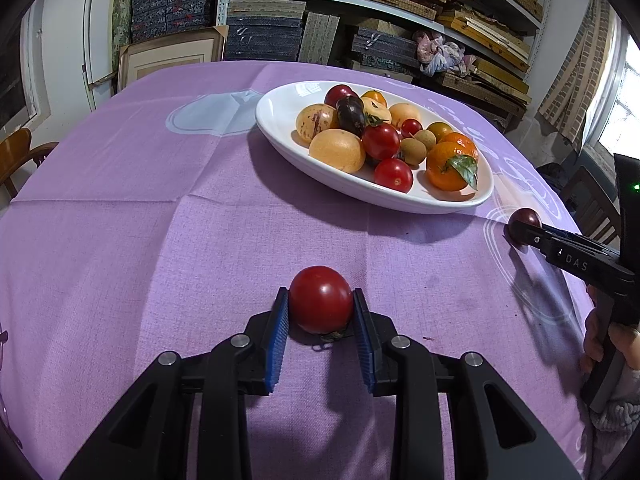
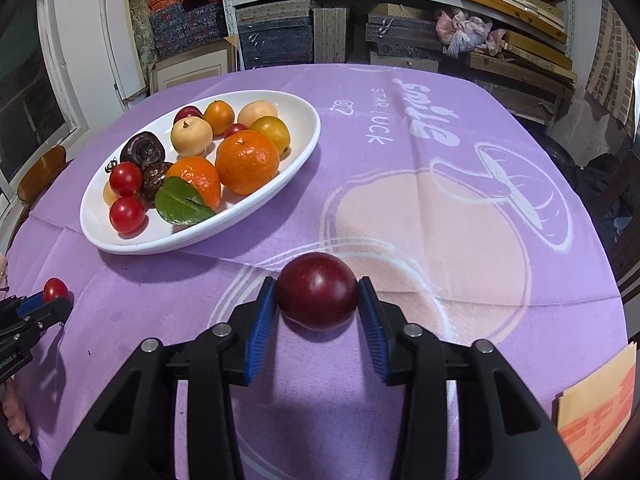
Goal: Organize fruits
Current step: 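Place the tomato on the plate with the left gripper while the right gripper places the plum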
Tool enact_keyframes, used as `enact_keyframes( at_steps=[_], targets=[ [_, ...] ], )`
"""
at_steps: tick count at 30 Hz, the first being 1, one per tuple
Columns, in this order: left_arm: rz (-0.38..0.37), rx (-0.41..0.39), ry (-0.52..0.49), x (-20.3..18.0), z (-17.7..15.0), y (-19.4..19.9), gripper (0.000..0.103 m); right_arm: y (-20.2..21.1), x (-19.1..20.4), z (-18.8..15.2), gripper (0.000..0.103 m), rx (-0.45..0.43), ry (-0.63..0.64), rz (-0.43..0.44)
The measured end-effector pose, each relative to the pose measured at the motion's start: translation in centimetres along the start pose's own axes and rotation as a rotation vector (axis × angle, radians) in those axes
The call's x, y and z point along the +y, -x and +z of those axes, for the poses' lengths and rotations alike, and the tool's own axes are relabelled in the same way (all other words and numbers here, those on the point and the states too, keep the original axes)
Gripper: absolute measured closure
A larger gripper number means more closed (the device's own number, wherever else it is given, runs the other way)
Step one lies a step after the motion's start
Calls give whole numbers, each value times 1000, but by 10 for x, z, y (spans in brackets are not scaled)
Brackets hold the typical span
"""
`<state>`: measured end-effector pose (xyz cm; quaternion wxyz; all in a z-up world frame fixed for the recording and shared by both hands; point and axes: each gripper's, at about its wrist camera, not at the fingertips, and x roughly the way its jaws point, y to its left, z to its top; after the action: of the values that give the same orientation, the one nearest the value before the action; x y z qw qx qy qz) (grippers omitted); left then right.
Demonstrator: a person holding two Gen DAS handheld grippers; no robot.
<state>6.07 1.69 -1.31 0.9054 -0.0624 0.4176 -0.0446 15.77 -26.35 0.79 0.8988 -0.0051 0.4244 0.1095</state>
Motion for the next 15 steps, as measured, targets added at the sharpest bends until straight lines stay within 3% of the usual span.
enact_keyframes(
  at_steps=[8,15],
  targets=[
    [-2,0,2,0,0,0,72,0,0,-2,63,-12,-3,8],
    [-50,-19,3,0,-1,3,72,20,6,-9,63,-59,2,51]
  ],
)
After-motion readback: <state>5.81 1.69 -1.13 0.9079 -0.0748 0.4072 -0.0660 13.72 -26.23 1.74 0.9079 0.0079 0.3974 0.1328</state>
